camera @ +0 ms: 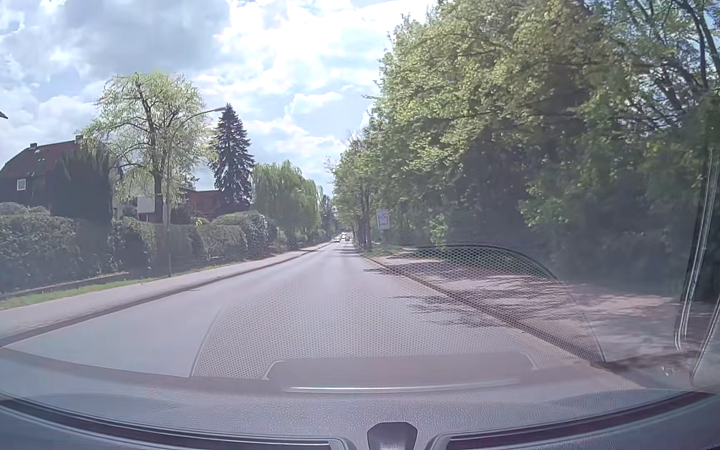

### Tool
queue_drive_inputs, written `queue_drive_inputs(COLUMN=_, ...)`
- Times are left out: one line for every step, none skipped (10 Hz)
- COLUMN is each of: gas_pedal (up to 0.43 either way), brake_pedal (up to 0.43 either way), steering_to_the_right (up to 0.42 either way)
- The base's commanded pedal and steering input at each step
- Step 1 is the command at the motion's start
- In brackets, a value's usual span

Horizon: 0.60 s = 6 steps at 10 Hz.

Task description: Follow the waypoints while adhering to traffic rules and regulations

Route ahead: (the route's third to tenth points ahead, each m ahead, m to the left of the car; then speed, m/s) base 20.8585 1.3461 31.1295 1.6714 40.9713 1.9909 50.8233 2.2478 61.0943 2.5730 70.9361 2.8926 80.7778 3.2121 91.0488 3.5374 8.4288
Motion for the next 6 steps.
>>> queue_drive_inputs(gas_pedal=0.130, brake_pedal=0.000, steering_to_the_right=-0.019)
queue_drive_inputs(gas_pedal=0.130, brake_pedal=0.000, steering_to_the_right=-0.018)
queue_drive_inputs(gas_pedal=0.130, brake_pedal=0.000, steering_to_the_right=-0.016)
queue_drive_inputs(gas_pedal=0.130, brake_pedal=0.000, steering_to_the_right=-0.014)
queue_drive_inputs(gas_pedal=0.130, brake_pedal=0.000, steering_to_the_right=-0.014)
queue_drive_inputs(gas_pedal=0.130, brake_pedal=0.000, steering_to_the_right=-0.018)
